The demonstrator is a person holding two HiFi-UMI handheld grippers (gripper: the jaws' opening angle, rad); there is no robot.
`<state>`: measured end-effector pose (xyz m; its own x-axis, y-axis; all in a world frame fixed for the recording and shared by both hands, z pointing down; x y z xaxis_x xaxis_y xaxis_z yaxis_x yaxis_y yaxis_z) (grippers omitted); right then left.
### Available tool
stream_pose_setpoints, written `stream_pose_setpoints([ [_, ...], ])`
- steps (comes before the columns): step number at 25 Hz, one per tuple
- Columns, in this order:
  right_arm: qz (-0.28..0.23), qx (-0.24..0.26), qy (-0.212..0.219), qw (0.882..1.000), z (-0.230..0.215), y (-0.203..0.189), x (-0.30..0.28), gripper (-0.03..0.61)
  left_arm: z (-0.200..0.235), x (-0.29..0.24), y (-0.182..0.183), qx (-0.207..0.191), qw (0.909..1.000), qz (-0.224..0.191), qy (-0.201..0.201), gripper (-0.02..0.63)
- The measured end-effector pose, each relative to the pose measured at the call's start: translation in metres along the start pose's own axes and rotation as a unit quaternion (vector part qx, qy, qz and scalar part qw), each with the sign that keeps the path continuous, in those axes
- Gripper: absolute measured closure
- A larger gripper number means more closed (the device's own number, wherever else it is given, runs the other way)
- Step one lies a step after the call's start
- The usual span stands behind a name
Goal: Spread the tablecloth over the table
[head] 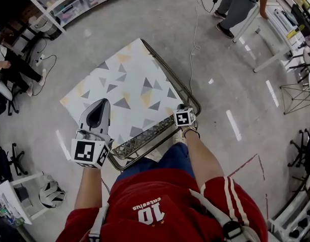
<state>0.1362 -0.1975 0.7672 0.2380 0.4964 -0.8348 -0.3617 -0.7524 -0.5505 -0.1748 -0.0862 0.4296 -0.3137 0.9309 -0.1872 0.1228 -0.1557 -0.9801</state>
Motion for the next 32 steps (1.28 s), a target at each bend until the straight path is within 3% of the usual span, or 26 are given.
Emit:
stream_pose_setpoints([
  [19,0.061,0.055,0.061,0.995,-0.009,0.011,0.010,0.565,-0.017,0.021,0.035,0.013,0.9972,-0.003,0.074,0.606],
  [32,0.092,0.089,0.048,0.991,-0.004,0.014,0.020,0.565,0.019,0.066,0.023,0.038,0.9919,-0.001,0.122,0.606],
])
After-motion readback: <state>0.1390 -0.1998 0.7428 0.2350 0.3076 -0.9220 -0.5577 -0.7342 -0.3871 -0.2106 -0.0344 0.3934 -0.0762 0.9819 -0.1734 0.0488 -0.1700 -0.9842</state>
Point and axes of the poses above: the fingertips, and each gripper's own axes: x backward along the fingers, z to its left, y out of its top, the point moved 10 cm from there along x, backward along the fingers, and after that the axes turned 2 degrees about x, right-handed, at the moved point
